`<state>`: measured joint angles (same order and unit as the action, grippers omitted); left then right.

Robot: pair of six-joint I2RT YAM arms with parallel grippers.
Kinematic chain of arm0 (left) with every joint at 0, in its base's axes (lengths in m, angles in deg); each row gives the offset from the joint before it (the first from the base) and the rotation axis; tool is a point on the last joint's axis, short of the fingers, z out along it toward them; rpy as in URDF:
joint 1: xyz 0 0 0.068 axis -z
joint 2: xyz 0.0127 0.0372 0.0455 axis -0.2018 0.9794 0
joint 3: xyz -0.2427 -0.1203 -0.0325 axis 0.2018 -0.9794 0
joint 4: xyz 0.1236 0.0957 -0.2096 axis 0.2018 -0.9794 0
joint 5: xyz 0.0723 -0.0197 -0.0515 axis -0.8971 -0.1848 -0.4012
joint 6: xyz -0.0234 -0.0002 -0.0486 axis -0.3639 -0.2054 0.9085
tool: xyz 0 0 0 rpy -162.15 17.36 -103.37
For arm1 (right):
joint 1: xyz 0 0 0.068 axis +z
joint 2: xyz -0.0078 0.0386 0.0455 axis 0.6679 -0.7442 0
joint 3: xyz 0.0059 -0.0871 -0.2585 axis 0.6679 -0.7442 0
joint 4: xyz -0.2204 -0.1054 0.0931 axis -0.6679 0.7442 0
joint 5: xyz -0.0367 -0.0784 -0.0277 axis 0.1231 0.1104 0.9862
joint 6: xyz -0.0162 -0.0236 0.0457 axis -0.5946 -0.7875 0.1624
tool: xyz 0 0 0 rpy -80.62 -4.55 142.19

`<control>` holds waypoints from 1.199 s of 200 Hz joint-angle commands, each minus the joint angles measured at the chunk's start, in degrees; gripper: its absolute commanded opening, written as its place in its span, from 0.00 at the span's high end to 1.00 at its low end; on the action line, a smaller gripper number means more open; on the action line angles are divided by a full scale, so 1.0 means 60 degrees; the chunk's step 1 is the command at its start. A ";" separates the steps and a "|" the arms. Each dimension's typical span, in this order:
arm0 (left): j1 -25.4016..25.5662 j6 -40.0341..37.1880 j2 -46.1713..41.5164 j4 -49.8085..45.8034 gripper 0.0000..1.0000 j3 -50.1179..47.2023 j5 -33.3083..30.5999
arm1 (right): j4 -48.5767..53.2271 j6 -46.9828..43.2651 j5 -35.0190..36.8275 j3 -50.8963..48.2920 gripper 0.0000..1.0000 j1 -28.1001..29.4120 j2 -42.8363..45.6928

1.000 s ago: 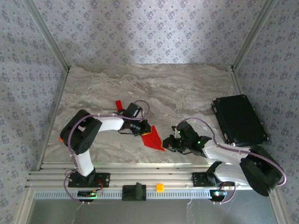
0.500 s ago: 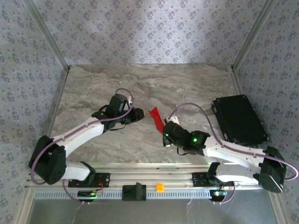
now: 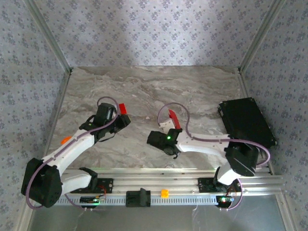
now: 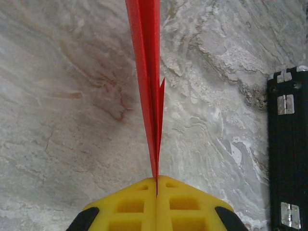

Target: Fold a paper plane with a square sheet of paper (pick it up from the middle)

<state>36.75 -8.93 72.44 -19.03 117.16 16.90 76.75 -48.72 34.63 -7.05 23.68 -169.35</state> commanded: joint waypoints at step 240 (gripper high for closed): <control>-0.0245 -0.0088 0.0656 0.0228 0.69 -0.0294 0.0893 | -0.9065 0.2330 -1.0526 -0.3652 0.93 -0.4115 -0.0036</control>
<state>35.37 -8.71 75.70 -19.08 115.04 20.40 22.20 -39.37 -29.15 -29.02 -2.23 -167.82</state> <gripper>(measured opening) 0.312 0.069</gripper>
